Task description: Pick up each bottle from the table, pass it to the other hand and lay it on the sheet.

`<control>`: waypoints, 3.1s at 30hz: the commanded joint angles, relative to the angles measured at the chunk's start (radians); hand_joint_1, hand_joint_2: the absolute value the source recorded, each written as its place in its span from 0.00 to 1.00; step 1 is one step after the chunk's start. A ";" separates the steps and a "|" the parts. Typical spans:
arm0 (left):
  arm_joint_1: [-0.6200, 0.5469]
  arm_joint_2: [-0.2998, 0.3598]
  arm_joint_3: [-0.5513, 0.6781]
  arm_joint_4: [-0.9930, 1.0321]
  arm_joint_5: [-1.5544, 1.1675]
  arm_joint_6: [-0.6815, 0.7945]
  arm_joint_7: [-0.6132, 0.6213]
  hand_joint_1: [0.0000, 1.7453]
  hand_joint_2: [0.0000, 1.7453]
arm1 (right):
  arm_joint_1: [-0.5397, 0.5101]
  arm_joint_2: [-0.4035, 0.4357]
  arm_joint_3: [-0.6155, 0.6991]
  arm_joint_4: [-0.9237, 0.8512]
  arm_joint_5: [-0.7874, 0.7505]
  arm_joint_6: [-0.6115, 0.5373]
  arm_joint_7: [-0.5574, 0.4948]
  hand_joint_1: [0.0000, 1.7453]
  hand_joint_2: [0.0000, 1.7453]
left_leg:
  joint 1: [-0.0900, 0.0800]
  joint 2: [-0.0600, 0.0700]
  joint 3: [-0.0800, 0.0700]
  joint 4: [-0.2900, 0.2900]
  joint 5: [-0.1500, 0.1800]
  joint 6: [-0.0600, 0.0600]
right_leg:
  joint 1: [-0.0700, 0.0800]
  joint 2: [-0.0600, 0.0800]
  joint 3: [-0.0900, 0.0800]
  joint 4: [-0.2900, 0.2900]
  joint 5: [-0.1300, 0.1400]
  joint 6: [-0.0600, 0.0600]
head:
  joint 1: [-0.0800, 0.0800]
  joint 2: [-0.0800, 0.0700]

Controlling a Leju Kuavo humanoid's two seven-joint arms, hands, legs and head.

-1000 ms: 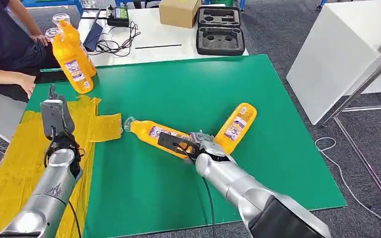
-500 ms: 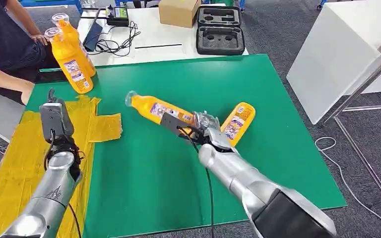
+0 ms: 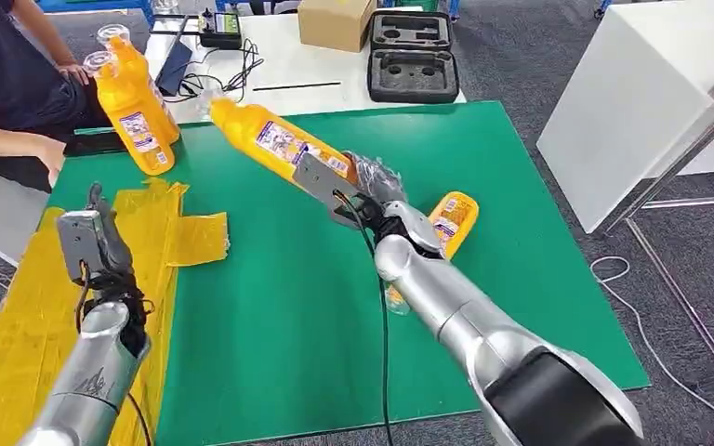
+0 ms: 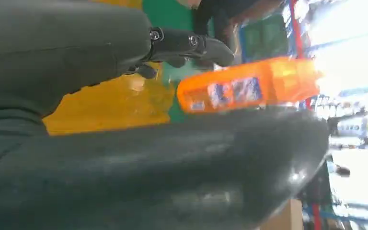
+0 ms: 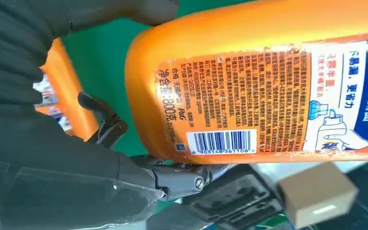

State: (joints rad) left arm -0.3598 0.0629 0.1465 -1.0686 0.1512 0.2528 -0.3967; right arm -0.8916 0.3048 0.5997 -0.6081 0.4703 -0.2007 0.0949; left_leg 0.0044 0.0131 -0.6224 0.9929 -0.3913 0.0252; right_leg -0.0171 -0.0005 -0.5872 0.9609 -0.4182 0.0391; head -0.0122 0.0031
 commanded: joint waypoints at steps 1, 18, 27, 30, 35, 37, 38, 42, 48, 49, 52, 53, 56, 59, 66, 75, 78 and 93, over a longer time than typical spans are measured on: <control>0.052 -0.032 -0.007 -0.111 0.286 -0.283 0.123 0.00 1.00 | 0.011 0.020 0.024 -0.123 0.002 0.007 -0.034 1.00 1.00 | 0.000 0.000 0.002 0.001 -0.001 -0.001 | 0.000 0.000 0.002 0.000 -0.001 -0.001 | 0.000 0.000; 0.056 -0.086 -0.020 -0.254 0.494 -0.360 0.150 0.00 1.00 | 0.039 0.044 0.148 -0.146 -0.051 0.007 -0.026 1.00 1.00 | 0.001 -0.002 0.001 0.001 -0.002 -0.001 | 0.001 -0.001 0.002 0.000 -0.002 -0.002 | 0.000 0.000; 0.050 -0.096 -0.012 -0.255 0.468 -0.311 0.116 0.00 1.00 | 0.028 0.044 0.271 -0.110 -0.136 -0.010 -0.032 1.00 1.00 | 0.001 -0.001 0.001 0.000 -0.001 -0.001 | 0.000 0.000 0.001 0.000 -0.001 -0.001 | 0.000 0.000; 0.049 -0.094 -0.006 -0.258 0.477 -0.320 0.111 0.00 1.00 | 0.024 0.044 0.321 -0.110 -0.166 -0.009 -0.018 1.00 1.00 | 0.001 -0.001 0.001 0.000 -0.001 -0.001 | 0.001 -0.001 0.001 0.000 -0.001 -0.002 | 0.000 0.000; 0.071 -0.104 -0.016 -0.309 0.487 -0.335 0.111 0.00 1.00 | 0.003 0.044 0.405 -0.088 -0.228 -0.020 -0.015 1.00 1.00 | 0.001 -0.001 0.003 0.002 -0.003 -0.001 | 0.001 0.000 0.003 0.001 -0.003 -0.002 | 0.000 0.000; 0.077 -0.107 -0.022 -0.322 0.506 -0.347 0.125 0.00 1.00 | -0.007 0.044 0.433 -0.082 -0.247 -0.020 -0.019 1.00 1.00 | 0.001 -0.001 0.002 0.001 -0.002 -0.001 | 0.000 0.000 0.002 0.001 -0.002 -0.002 | 0.000 0.000; 0.077 -0.107 -0.022 -0.322 0.506 -0.347 0.125 0.00 1.00 | -0.007 0.044 0.433 -0.082 -0.247 -0.020 -0.019 1.00 1.00 | 0.000 -0.001 0.000 0.000 -0.001 -0.001 | 0.000 -0.001 0.000 0.000 -0.001 -0.001 | 0.000 0.000; 0.088 -0.111 -0.032 -0.338 0.531 -0.363 0.137 0.00 1.00 | -0.014 0.044 0.471 -0.079 -0.265 -0.021 -0.020 1.00 1.00 | 0.001 -0.002 0.002 0.001 -0.002 -0.001 | 0.001 -0.001 0.002 0.001 -0.002 -0.002 | 0.000 0.000; 0.097 -0.114 -0.050 -0.365 0.668 -0.440 0.217 0.00 1.00 | -0.017 0.044 0.581 -0.100 -0.294 -0.030 0.002 1.00 1.00 | 0.001 -0.003 0.001 0.001 -0.002 -0.001 | 0.001 -0.002 0.001 0.001 -0.002 -0.002 | 0.000 0.000; 0.098 -0.114 -0.055 -0.364 0.721 -0.471 0.253 0.00 1.00 | -0.020 0.044 0.604 -0.104 -0.304 -0.031 0.007 1.00 1.00 | 0.001 -0.002 0.000 0.000 -0.001 -0.001 | 0.000 -0.001 0.000 0.000 -0.001 -0.001 | 0.000 0.000; 0.103 -0.117 -0.087 -0.366 0.782 -0.520 0.306 0.00 1.00 | -0.019 0.044 0.650 -0.109 -0.335 -0.043 0.021 1.00 1.00 | 0.001 -0.002 0.002 0.001 -0.002 -0.001 | 0.001 -0.001 0.002 0.001 -0.003 -0.002 | 0.000 0.000; 0.105 -0.121 -0.103 -0.368 0.793 -0.531 0.315 0.00 1.00 | -0.022 0.044 0.657 -0.106 -0.341 -0.049 0.020 1.00 1.00 | 0.000 -0.003 0.000 0.000 -0.001 -0.001 | 0.000 -0.002 0.001 0.000 -0.002 -0.001 | 0.000 0.000; 0.115 -0.132 -0.123 -0.385 0.780 -0.522 0.300 0.00 1.00 | -0.019 0.044 0.646 -0.095 -0.342 -0.059 0.011 1.00 1.00 | 0.001 -0.005 0.002 0.001 -0.003 -0.001 | 0.001 -0.004 0.003 0.001 -0.003 -0.002 | 0.000 0.000; 0.115 -0.132 -0.123 -0.385 0.780 -0.522 0.300 0.00 1.00 | -0.019 0.044 0.646 -0.095 -0.342 -0.059 0.011 1.00 1.00 | 0.001 -0.005 0.002 0.002 -0.003 -0.001 | 0.001 -0.004 0.003 0.001 -0.003 -0.002 | 0.000 0.000; 0.120 -0.134 -0.119 -0.421 0.735 -0.478 0.261 1.00 1.00 | 0.014 0.044 0.622 -0.094 -0.312 -0.050 0.007 1.00 1.00 | 0.002 -0.005 0.002 0.001 -0.003 -0.002 | 0.002 -0.004 0.003 0.001 -0.004 -0.002 | 0.000 0.000; 0.126 -0.139 -0.118 -0.419 0.715 -0.457 0.247 1.00 1.00 | 0.025 0.044 0.591 -0.077 -0.289 -0.040 0.013 1.00 1.00 | 0.002 -0.005 0.003 0.002 -0.003 -0.001 | 0.002 -0.004 0.004 0.001 -0.004 -0.003 | 0.000 0.000; 0.124 -0.141 -0.118 -0.418 0.711 -0.453 0.245 1.00 1.00 | 0.027 0.044 0.586 -0.075 -0.286 -0.041 0.012 1.00 1.00 | 0.001 -0.006 0.002 0.001 -0.003 -0.001 | 0.001 -0.005 0.003 0.000 -0.004 -0.002 | 0.000 0.000; 0.117 -0.098 0.054 -0.374 0.408 -0.264 0.083 1.00 1.00 | 0.080 -0.023 0.238 -0.197 -0.047 -0.027 -0.032 0.00 0.00 | 0.001 -0.003 -0.001 0.000 -0.001 -0.001 | 0.001 -0.002 -0.001 0.000 -0.001 -0.002 | 0.000 0.000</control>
State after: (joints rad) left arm -0.1967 -0.0538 0.0645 -1.4961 0.7006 -0.0792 -0.2542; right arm -0.8347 0.3593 1.1028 -0.7172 0.2843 -0.2682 0.0686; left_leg 0.0045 0.0132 -0.6256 0.9928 -0.3914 0.0251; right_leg -0.0170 -0.0005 -0.5910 0.9609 -0.4183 0.0389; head -0.0118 0.0034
